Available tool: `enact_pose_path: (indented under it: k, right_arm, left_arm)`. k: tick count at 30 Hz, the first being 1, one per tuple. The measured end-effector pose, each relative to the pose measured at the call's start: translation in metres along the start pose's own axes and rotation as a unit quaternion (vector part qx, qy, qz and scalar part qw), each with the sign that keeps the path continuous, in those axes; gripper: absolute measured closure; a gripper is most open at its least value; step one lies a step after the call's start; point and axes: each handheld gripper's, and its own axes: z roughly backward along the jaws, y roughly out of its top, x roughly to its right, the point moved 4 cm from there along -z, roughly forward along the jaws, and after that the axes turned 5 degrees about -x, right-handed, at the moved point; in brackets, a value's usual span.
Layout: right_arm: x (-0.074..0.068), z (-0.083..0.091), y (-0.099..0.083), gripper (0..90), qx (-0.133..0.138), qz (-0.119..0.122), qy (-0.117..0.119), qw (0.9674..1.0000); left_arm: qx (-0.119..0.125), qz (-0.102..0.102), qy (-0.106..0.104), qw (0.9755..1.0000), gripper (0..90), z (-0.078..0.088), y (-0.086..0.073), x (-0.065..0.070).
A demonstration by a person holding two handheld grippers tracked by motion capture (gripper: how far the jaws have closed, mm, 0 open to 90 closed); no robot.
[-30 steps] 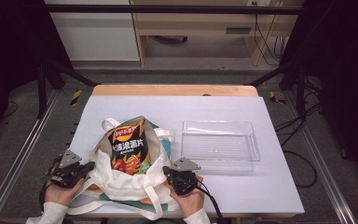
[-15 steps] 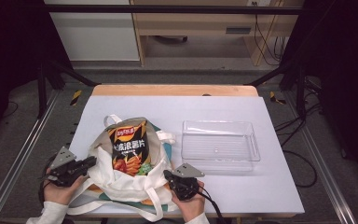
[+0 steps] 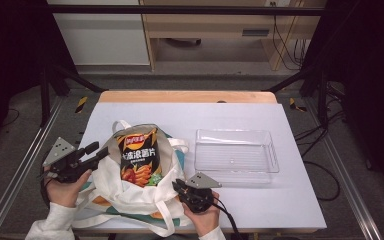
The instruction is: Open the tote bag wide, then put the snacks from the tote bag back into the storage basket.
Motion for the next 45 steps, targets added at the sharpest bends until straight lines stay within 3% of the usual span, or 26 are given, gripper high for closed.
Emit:
enact_pose_path:
  k: [5, 10, 17, 26, 32, 38, 43, 45]
  right_arm:
    - [-0.001, 0.000, 0.000, 75.8, 0.000, 0.003, 0.006, 1.0000]
    - [-0.001, 0.000, 0.000, 73.7, -0.002, 0.006, 0.009, 0.9999]
    - [-0.002, -0.001, -0.002, 70.8, -0.004, 0.009, 0.012, 0.9999]
    - [-0.003, -0.001, -0.002, 68.2, -0.004, 0.008, 0.015, 0.9998]
    - [-0.003, -0.002, -0.004, 68.2, -0.005, 0.011, 0.013, 0.9998]
    - [-0.003, -0.002, -0.004, 68.4, -0.005, 0.013, 0.014, 0.9998]
    - [-0.003, -0.002, -0.004, 68.8, -0.005, 0.013, 0.014, 0.9998]
    - [-0.003, -0.002, -0.004, 69.1, -0.005, 0.014, 0.014, 0.9998]
  left_arm:
    - [-0.007, 0.002, 0.004, 1.0000, 51.0, -0.012, 0.015, 0.003]
    - [-0.024, 0.008, 0.005, 0.9997, 48.7, -0.023, 0.017, 0.005]
    - [-0.063, 0.015, 0.004, 0.9979, 44.2, -0.046, -0.001, 0.005]
    - [-0.079, 0.027, -0.002, 0.9965, 32.3, -0.062, -0.013, 0.006]
    - [-0.097, 0.034, -0.026, 0.9943, 28.1, -0.066, -0.021, 0.005]
    - [-0.098, 0.029, -0.036, 0.9941, 44.9, -0.067, -0.021, 0.006]
    - [-0.110, 0.035, -0.023, 0.9931, 72.8, -0.070, -0.023, 0.004]
    - [-0.115, 0.031, -0.026, 0.9926, 79.5, -0.072, -0.024, 0.005]
